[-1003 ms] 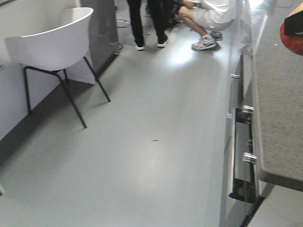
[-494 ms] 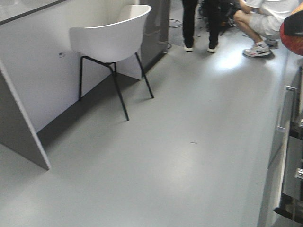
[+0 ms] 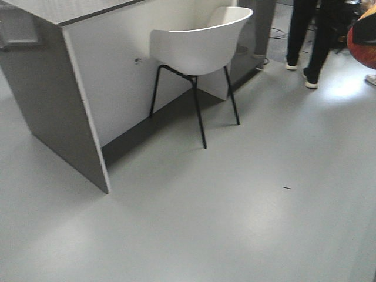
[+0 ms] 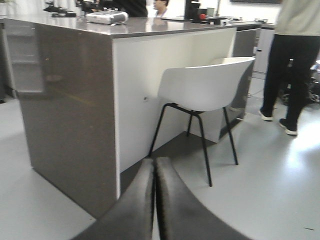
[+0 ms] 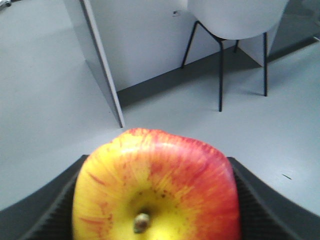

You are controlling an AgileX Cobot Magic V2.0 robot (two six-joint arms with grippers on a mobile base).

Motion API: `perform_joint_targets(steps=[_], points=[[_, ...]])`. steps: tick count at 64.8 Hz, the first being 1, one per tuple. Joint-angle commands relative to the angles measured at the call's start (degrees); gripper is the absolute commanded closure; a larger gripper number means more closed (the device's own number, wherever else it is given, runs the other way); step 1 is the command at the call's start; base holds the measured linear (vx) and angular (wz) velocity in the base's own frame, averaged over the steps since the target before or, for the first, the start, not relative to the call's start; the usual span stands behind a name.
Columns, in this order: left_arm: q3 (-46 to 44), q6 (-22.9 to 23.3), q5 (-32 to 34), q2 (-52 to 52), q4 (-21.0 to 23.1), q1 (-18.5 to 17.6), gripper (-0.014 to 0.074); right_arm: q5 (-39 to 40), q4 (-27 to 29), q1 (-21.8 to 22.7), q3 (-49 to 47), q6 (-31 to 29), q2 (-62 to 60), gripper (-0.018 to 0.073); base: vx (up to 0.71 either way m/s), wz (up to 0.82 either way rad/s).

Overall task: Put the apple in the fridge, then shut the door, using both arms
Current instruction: 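Drive the base away from the counter holding the apple in the right gripper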

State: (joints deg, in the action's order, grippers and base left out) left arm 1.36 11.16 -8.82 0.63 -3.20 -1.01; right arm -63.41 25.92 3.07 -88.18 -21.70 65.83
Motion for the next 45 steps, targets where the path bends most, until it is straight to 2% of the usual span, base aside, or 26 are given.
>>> perform_joint_targets(steps=[1,45], points=[[-0.99,0.52,4.33,0.82,-0.02,-0.22,0.0603,3.82,1.58,0.33,-1.53,-0.51,-0.92,0.0534,-0.01,0.36],[-0.99,0.52,4.33,0.82,-0.02,-0.22,0.0603,3.82,1.58,0.33,-1.53,-0.51,-0.92,0.0534,0.02,0.38]])
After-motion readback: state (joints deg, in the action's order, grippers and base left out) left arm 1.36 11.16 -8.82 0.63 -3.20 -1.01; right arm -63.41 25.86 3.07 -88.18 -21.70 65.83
